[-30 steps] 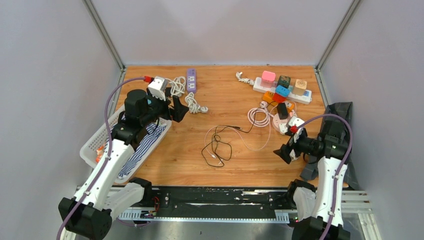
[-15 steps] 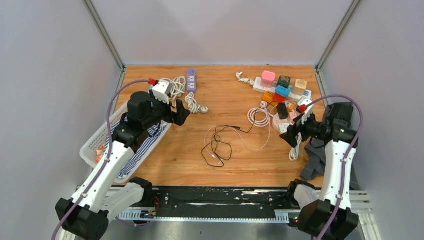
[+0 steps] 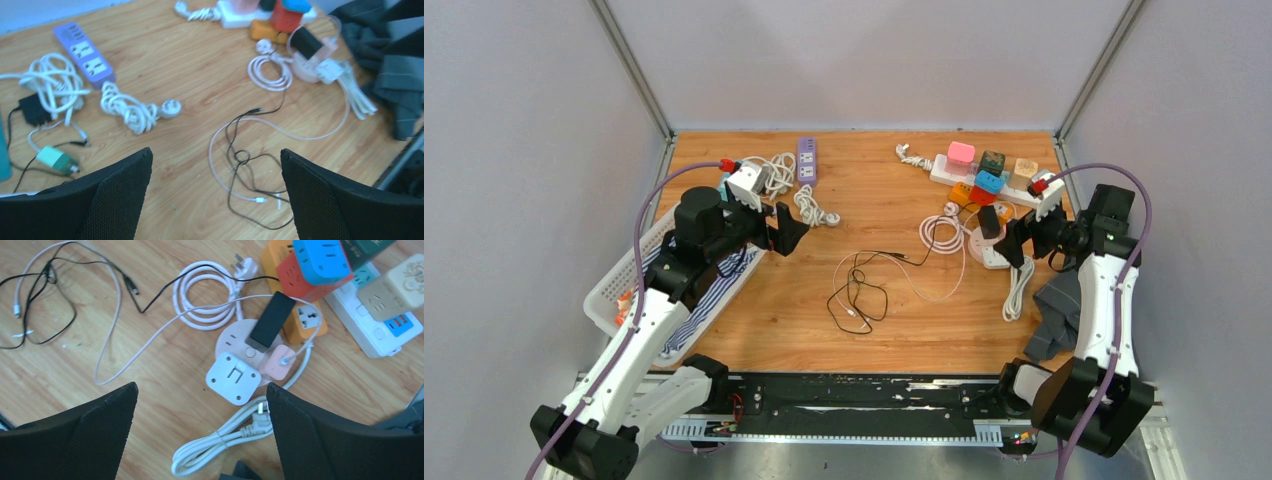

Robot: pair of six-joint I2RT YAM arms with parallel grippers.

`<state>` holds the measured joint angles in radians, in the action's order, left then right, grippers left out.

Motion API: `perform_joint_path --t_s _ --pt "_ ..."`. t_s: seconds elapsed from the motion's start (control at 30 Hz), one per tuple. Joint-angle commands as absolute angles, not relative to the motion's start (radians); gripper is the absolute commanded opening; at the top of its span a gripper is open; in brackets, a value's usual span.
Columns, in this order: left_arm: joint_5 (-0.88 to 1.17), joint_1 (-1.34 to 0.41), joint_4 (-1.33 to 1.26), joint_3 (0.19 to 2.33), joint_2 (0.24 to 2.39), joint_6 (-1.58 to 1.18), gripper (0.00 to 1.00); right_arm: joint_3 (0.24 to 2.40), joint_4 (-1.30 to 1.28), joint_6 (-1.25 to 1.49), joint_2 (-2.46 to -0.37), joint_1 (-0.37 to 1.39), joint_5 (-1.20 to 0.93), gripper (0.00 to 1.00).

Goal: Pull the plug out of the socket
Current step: Move the socket to the center of the board.

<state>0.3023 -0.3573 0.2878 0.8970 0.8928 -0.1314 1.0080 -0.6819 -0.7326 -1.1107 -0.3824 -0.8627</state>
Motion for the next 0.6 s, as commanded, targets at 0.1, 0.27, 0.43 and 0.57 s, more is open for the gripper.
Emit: perform_joint_path --t_s 0.1,0.27,0.43,0.57 --pt "0.446 -0.365 0.193 0.870 0.780 -0.221 1.00 1.093 -0.520 -0.631 -1.388 -0.390 -0.750 0.93" --pt "0.415 -0.365 0.181 0.826 0.716 -0.214 1.00 1.192 -0.574 -0.632 -1.524 -0.351 -0.633 0.88" --pt "0.373 -0.365 0.199 0.812 0.701 -0.188 1.00 1.176 -0.571 -0.612 -1.520 -0.350 -0.603 0.87" --pt "0.361 -0.365 0.210 0.811 0.712 -0.183 1.00 1.189 -0.575 -0.619 -1.484 -0.349 -0.639 0.85"
